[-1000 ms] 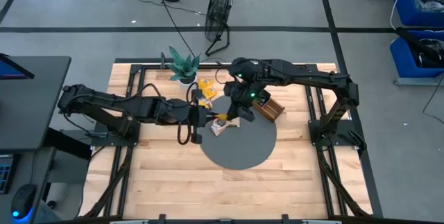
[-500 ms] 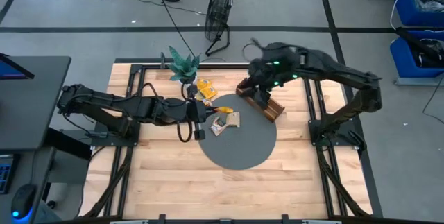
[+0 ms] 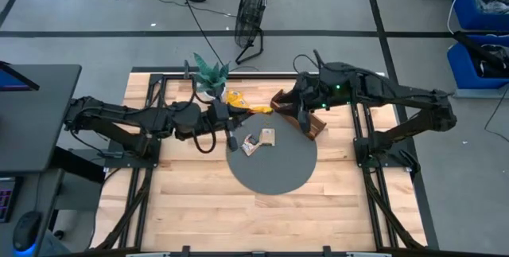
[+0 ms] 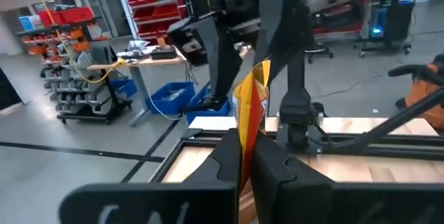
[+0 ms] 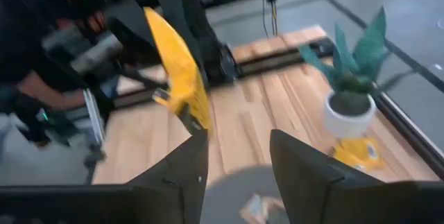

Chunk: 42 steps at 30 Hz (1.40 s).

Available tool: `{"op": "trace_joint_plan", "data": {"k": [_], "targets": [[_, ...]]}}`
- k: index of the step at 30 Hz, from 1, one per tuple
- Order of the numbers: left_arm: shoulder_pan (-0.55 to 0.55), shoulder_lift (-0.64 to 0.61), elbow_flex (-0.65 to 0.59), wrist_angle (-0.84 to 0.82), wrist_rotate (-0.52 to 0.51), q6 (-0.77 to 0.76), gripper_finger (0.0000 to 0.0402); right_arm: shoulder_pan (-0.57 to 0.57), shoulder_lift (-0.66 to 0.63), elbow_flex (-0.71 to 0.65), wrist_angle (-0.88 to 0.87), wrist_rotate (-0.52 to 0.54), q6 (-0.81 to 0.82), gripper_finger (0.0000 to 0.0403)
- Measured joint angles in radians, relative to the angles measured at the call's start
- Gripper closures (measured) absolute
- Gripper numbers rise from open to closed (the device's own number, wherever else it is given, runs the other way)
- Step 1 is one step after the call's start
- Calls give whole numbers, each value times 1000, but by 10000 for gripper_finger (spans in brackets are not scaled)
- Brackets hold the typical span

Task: Pick & Place Tea
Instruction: Put the yellow tea bag into the right section of the wooden organizer

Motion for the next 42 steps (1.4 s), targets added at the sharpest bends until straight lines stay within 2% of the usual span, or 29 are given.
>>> {"op": "trace_joint_plan", "data": {"k": [3,8,18,24,39,42], "targets": [[9,0,0,29,1,-6,389,19,-21,-48,105,9,19,240],[13,0,0,94,1,1,388,35,-21,-58,165,17,16,240],[27,-1,0,114,-5,1,389,35,-79,-59,91,13,33,240],[30,-1,0,165,12,2,389,34,-66,-59,195,31,25,240],[42,-1,0,198,45,3,389,34,-20,-58,307,19,33,241],[42,-1,0,199,45,4,388,33,-11,-58,319,19,36,259]]}}
